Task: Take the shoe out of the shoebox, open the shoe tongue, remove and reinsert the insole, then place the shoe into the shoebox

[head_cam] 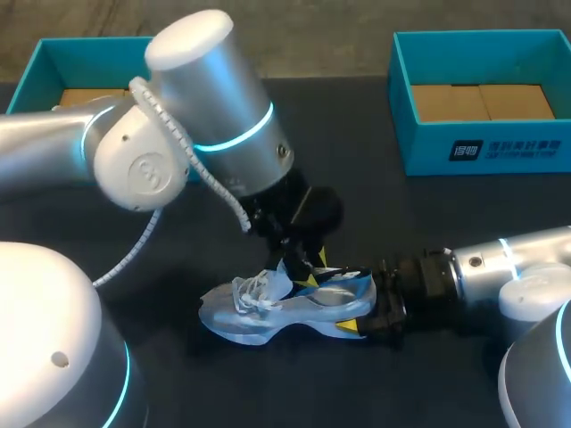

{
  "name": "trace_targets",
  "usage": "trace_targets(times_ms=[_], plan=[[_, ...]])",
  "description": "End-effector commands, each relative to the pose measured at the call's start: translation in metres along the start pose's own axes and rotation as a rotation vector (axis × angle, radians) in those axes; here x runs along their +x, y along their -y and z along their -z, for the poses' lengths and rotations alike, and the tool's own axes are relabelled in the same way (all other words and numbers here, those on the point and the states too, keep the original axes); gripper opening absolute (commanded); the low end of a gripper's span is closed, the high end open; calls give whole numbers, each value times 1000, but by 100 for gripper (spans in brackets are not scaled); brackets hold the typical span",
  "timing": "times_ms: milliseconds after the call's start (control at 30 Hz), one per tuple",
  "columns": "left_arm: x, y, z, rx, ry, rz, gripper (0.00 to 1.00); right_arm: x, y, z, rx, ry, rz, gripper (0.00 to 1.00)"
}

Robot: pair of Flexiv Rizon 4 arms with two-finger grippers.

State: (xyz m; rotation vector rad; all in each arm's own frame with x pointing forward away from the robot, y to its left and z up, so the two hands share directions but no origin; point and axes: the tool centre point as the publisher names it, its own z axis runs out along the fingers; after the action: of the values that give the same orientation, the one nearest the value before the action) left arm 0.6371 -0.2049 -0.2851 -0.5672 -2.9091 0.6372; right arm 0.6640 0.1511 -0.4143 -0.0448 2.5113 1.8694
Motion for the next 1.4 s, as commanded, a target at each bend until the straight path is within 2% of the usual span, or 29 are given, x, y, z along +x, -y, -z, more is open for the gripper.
trace_targets(times_ms=[33,100,233,533,567,600,633,667,700,733,767,867,933,967,1133,1400], plan=[[18,1,5,-2,94,1,14,1,0,0,3,2,0,0],[22,4,6,-4,112,6,0,1,0,0,3,2,0,0],[29,4,12,8,126,45,0,1,0,0,3,2,0,0],[29,4,12,8,126,45,0,1,0,0,3,2,0,0],[29,4,12,8,126,45,29,1,0,0,3,2,0,0],[29,4,12,8,126,45,45,1,0,0,3,2,0,0],[30,4,12,3,138,38,48,1,0,0,3,2,0,0],[33,3,11,15,147,33,56,1,0,0,3,2,0,0],[37,3,8,2,183,29,65,1,0,0,3,2,0,0],[41,2,6,-1,202,24,78,1,0,0,3,2,0,0],[43,2,4,2,212,24,85,1,0,0,3,2,0,0],[50,2,1,13,258,22,91,1,0,0,3,2,0,0],[53,3,0,22,302,32,85,1,0,0,3,2,0,0],[55,4,-3,18,312,26,79,1,0,0,3,2,0,0],[57,10,-12,4,406,39,78,1,0,0,3,2,0,0],[43,9,-17,5,469,65,67,1,0,0,3,2,0,0]])
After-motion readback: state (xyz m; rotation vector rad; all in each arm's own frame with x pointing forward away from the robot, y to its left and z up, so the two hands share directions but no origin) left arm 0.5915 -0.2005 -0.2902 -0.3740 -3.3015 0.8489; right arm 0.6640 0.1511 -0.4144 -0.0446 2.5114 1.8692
